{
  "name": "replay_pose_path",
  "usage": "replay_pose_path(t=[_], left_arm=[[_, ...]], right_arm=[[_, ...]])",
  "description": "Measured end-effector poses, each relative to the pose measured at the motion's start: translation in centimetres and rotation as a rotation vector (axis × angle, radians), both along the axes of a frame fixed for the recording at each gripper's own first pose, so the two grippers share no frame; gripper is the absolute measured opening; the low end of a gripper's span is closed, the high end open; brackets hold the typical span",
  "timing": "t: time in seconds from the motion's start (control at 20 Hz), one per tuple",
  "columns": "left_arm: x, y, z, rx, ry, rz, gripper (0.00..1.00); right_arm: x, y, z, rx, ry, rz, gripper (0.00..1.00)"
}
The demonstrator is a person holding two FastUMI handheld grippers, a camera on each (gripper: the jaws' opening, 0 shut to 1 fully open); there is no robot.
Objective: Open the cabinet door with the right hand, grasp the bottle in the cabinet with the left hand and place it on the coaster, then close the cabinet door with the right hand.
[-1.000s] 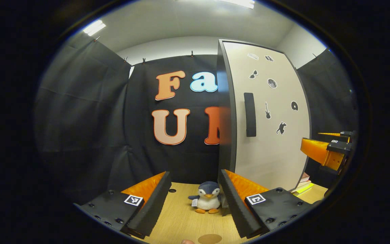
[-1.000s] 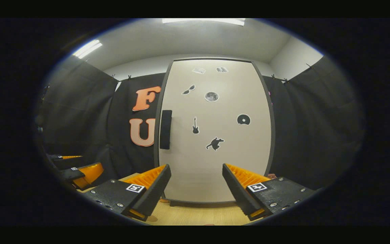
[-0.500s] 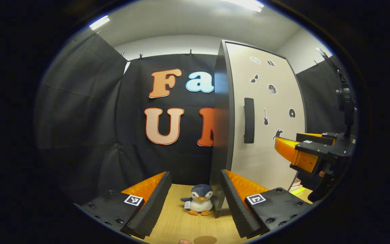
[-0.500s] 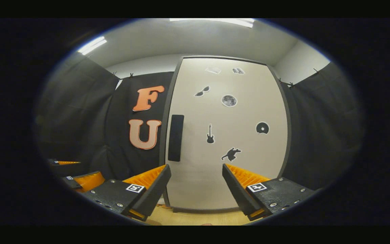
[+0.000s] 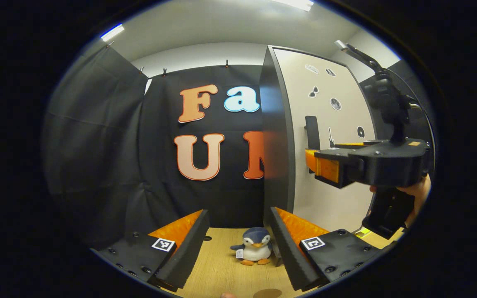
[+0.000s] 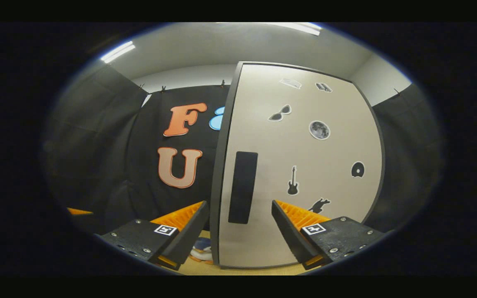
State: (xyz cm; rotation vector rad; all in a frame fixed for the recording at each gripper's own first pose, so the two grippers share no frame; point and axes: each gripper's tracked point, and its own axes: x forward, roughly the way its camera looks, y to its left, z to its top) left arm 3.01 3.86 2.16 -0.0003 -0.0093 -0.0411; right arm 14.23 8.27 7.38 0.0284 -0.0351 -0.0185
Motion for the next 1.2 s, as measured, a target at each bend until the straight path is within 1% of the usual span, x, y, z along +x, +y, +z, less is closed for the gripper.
replay_pose_path(t=[0.2, 0.3, 0.35, 0.4, 0.45, 0.5, 0.55, 0.6, 0.65, 0.7, 0.8, 0.85, 0.95, 1.0, 1.1, 1.15, 1.2], left_arm=[[0.5, 0.5, -0.9, -0.014, 0.018, -0.027, 0.96], [1.0, 1.1, -1.5, -0.016, 0.026, -0.036, 0.96], [1.2, 1.3, -1.8, -0.019, 0.031, -0.040, 0.95], [1.4, 1.6, -2.1, -0.022, 0.037, -0.040, 0.96], [1.5, 2.0, -2.5, -0.025, 0.043, -0.040, 0.96], [1.6, 2.3, -2.7, -0.027, 0.048, -0.039, 0.95], [1.9, 2.4, -2.9, -0.029, 0.050, -0.041, 0.95], [2.0, 2.5, -3.0, -0.028, 0.052, -0.043, 0.96], [2.0, 2.8, -3.0, -0.022, 0.053, -0.042, 0.95], [2.0, 2.9, -2.9, -0.017, 0.050, -0.043, 0.95], [2.1, 3.1, -3.0, -0.013, 0.050, -0.038, 0.94], [2.2, 3.1, -3.1, -0.015, 0.051, -0.035, 0.94], [2.4, 2.9, -3.3, -0.017, 0.060, -0.036, 0.95], [2.4, 2.8, -3.5, -0.015, 0.065, -0.038, 0.95], [2.6, 2.6, -3.5, -0.008, 0.071, -0.033, 0.95], [2.6, 2.6, -3.5, -0.006, 0.070, -0.031, 0.95], [2.7, 2.5, -3.5, -0.008, 0.070, -0.030, 0.95]], right_arm=[[2.8, 0.3, 0.3, 0.025, 0.016, -0.016, 0.92], [3.6, -0.1, 0.1, 0.014, 0.027, -0.048, 0.85], [3.7, -0.3, 0.0, 0.005, 0.034, -0.064, 0.80], [3.9, -0.3, -0.1, -0.002, 0.035, -0.074, 0.76], [4.1, -0.3, -0.1, -0.006, 0.036, -0.083, 0.67], [4.2, -0.3, -0.2, -0.007, 0.038, -0.092, 0.65], [4.4, -0.5, -0.2, -0.003, 0.038, -0.100, 0.48], [4.3, -0.6, -0.2, 0.012, 0.041, -0.105, 0.45], [4.4, -0.5, -0.2, 0.031, 0.042, -0.106, 0.39], [4.3, -0.6, -0.2, 0.052, 0.043, -0.101, 0.37], [4.2, -0.6, -0.3, 0.081, 0.046, -0.088, 0.31], [4.1, -0.6, -0.2, 0.081, 0.044, -0.087, 0.24], [4.0, -0.6, -0.1, 0.074, 0.036, -0.084, 0.21], [3.8, -0.7, -0.1, 0.092, 0.031, -0.077, 0.21], [3.2, -0.5, 0.0, 0.119, 0.022, -0.055, 0.17], [3.0, -0.6, 0.1, 0.118, 0.022, -0.046, 0.18], [2.6, -0.6, 0.2, 0.121, 0.016, -0.039, 0.17]])
